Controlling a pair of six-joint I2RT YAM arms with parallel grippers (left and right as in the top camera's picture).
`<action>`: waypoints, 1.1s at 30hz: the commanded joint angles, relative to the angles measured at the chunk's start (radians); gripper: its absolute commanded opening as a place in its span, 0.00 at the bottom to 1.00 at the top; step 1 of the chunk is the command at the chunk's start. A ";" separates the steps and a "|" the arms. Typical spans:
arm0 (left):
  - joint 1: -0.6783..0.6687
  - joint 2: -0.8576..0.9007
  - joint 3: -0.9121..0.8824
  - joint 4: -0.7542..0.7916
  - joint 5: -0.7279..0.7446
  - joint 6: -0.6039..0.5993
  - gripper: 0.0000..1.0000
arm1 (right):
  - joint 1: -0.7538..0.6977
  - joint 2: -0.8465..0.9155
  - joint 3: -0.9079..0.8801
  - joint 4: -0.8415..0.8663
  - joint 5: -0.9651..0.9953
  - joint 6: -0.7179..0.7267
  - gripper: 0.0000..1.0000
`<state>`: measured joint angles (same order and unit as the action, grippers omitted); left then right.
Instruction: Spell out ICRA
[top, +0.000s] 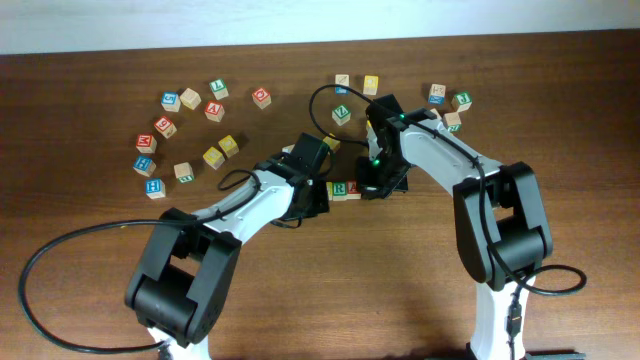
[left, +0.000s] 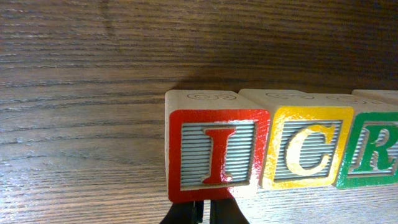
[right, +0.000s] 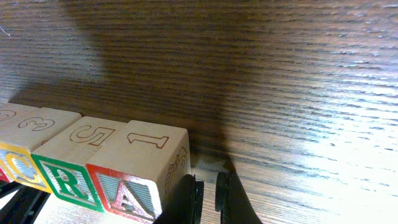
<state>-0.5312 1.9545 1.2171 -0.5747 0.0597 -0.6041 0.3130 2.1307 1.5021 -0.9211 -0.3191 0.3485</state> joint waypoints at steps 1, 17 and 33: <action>-0.005 0.026 -0.007 -0.001 -0.034 -0.009 0.00 | 0.013 0.019 -0.029 -0.003 0.017 0.008 0.04; 0.038 -0.137 0.055 -0.167 0.047 0.033 0.00 | 0.013 0.019 -0.029 -0.002 0.017 0.008 0.04; 0.191 0.027 0.053 -0.035 0.129 0.094 0.00 | 0.013 0.019 -0.029 -0.005 0.017 0.008 0.04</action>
<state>-0.3393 1.9667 1.2636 -0.6224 0.1497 -0.5282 0.3134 2.1307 1.5021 -0.9203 -0.3191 0.3489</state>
